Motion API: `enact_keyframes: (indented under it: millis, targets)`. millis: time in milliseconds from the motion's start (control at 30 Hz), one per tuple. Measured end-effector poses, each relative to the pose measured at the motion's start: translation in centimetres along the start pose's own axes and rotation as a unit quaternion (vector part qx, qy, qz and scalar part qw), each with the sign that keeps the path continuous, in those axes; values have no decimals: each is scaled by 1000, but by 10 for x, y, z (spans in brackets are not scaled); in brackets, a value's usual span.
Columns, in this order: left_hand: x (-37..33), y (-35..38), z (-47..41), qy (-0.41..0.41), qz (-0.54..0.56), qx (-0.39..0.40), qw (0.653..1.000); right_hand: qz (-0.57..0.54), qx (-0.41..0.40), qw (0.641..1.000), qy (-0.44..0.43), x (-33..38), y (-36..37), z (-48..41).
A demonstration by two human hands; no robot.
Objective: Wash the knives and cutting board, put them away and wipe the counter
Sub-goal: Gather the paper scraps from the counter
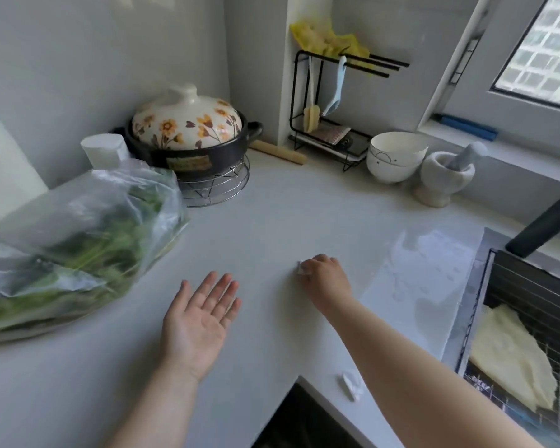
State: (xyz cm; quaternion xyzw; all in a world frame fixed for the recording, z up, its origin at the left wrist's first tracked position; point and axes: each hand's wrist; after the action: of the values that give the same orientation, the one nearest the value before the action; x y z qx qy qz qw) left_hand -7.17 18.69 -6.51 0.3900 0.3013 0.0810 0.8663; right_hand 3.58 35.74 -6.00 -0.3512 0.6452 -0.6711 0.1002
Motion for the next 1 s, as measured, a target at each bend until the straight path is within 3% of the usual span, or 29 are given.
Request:
enact_keyframes:
  millis: [167,300,433,633,833,1000]
  targets:
    - [-4,12,-22,-8,2,-3,1000,-21,-12,999,23,-2,-1,-12]
    - [8,28,-36,-28,4,-28,999,-144,-92,984,58,7,-3,8]
    - [26,47,-37,-72,6,-36,997,-225,-168,960,-9,39,-2,40]
    - [54,55,-33,-144,-15,-13,989,-179,-106,973,-102,39,-10,61]
    - [75,54,-24,-159,-13,-62,985,-136,-152,979,-23,-17,-39,94]
    - [83,58,-18,-159,-14,-43,986,-46,22,998,36,-48,-41,139]
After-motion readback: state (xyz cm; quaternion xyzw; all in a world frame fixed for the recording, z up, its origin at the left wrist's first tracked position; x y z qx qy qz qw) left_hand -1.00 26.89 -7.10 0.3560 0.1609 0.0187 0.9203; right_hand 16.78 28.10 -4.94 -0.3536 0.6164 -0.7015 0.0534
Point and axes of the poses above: each hand's wrist, its own z-axis away from the middle knuckle, its own y-axis out of the palm, x = y × z, and after that the axes turned 11 degrees about -x, right-handed
